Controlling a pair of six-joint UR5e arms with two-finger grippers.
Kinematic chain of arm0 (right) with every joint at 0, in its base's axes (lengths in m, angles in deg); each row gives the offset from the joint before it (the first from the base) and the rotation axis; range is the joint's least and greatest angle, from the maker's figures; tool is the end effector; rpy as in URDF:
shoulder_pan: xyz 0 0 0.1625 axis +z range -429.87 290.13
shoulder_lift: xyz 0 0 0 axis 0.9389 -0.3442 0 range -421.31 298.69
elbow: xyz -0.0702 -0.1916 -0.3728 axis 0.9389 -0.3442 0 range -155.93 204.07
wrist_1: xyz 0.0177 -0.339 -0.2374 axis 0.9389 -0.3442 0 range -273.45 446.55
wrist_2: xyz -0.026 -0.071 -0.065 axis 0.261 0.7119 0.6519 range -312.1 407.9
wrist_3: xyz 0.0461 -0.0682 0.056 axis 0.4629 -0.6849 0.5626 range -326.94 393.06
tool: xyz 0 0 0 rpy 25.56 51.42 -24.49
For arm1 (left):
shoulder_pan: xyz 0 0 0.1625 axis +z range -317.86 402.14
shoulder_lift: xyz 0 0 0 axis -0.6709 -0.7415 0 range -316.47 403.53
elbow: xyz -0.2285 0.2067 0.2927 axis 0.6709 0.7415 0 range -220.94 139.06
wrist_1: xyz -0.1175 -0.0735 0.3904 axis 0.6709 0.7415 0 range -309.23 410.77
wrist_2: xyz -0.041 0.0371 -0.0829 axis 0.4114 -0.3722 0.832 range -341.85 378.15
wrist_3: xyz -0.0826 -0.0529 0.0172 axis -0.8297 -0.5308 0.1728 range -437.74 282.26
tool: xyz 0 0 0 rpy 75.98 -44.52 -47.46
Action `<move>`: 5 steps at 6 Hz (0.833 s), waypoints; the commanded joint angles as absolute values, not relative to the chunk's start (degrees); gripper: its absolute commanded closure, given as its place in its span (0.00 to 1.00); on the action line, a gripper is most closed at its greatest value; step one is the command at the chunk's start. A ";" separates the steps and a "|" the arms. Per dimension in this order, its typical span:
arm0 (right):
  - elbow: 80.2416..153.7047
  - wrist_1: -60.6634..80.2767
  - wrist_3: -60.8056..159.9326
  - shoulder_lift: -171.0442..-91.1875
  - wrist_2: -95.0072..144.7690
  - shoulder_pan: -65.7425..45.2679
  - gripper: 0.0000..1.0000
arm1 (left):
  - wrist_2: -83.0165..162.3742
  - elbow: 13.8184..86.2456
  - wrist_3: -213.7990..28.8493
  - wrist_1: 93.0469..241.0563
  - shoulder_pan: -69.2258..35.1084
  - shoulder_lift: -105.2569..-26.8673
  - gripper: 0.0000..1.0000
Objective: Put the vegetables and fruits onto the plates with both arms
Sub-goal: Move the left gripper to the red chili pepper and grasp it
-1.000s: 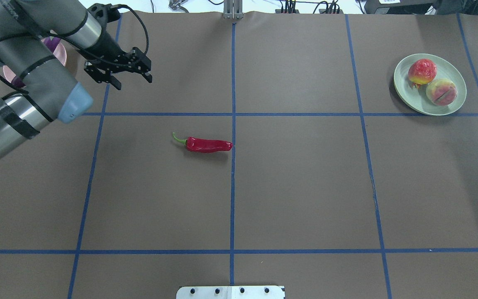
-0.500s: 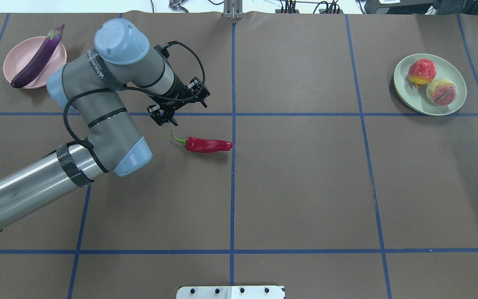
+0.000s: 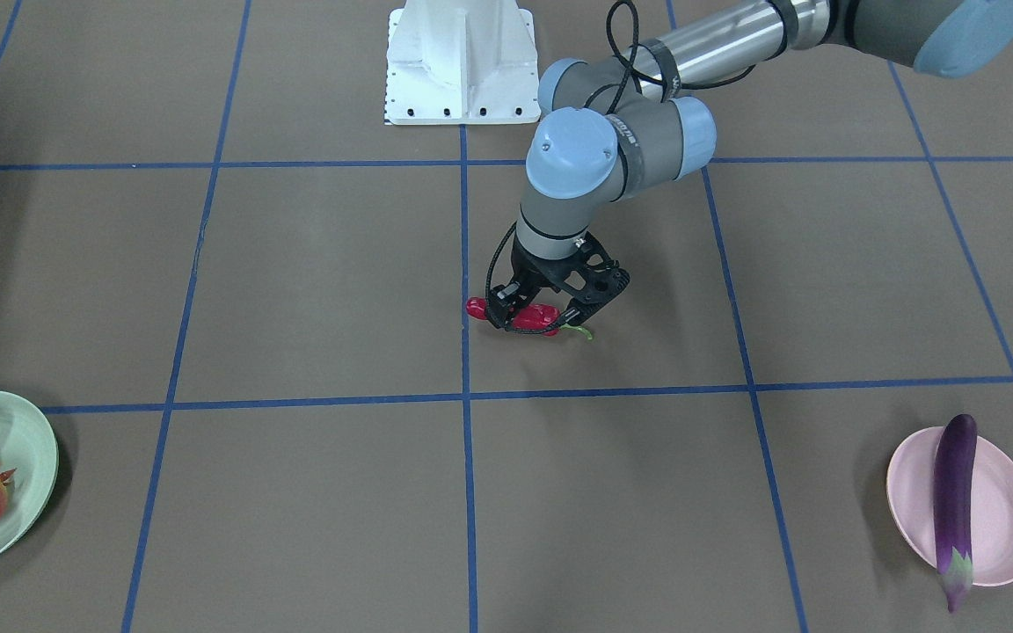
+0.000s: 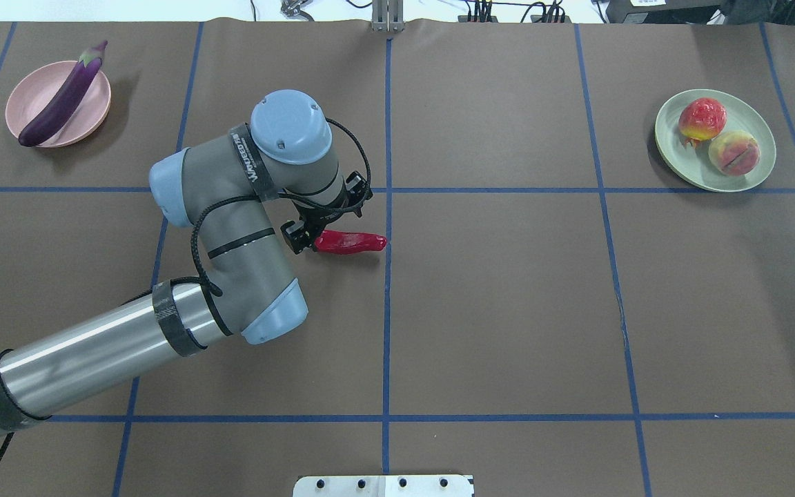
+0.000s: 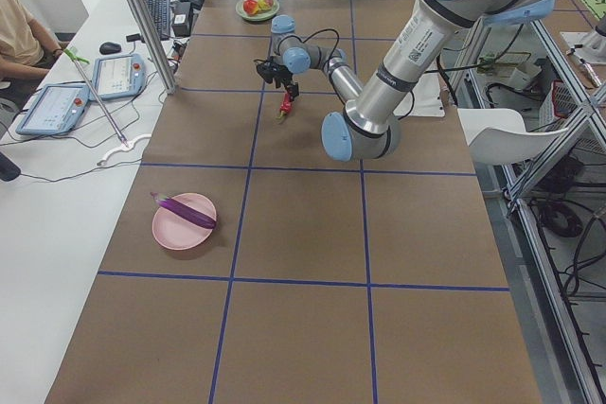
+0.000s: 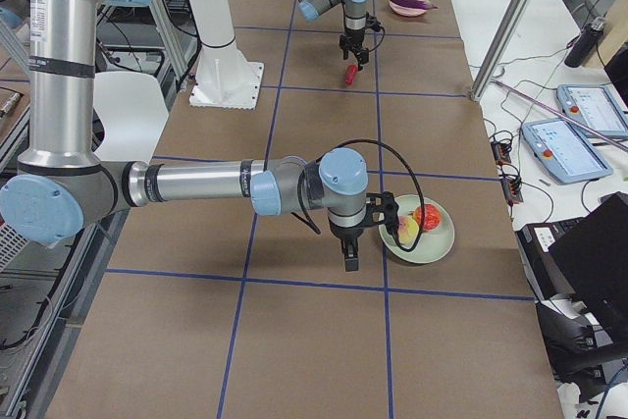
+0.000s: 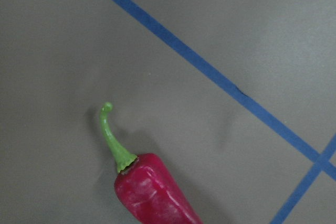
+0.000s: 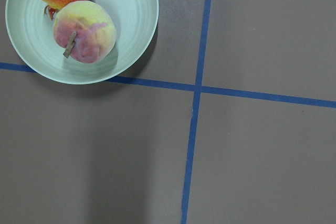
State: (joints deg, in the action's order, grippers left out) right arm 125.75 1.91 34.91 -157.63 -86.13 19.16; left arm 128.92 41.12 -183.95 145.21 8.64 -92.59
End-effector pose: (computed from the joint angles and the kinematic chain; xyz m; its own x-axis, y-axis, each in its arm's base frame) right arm 0.0564 -0.4560 0.6000 0.7169 -0.1097 0.6885 -0.0064 0.9865 0.1639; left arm 0.5722 -0.4962 0.2157 0.5012 -0.6446 -0.5773 0.4745 0.7626 -0.4396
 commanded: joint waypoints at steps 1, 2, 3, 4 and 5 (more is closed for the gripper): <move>125.76 2.00 34.91 -157.55 -86.13 19.16 0.00 | 127.48 39.05 -187.07 144.02 10.93 -93.22 0.00; 125.76 1.92 34.91 -157.55 -86.13 19.16 0.00 | 125.65 38.52 -187.17 143.94 11.98 -93.49 0.00; 125.76 1.91 34.91 -157.55 -86.13 19.16 0.00 | 125.29 38.08 -187.08 144.02 11.99 -94.10 0.18; 125.76 1.91 34.91 -157.55 -86.13 19.16 0.00 | 124.41 38.08 -186.91 144.20 11.99 -94.19 0.48; 125.76 1.91 34.91 -157.55 -86.13 19.16 0.00 | 124.41 38.08 -186.47 144.29 11.99 -94.28 0.60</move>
State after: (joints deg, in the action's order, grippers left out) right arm 125.75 1.92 34.91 -157.55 -86.13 19.16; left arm 124.67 38.12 -186.80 144.18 11.95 -94.16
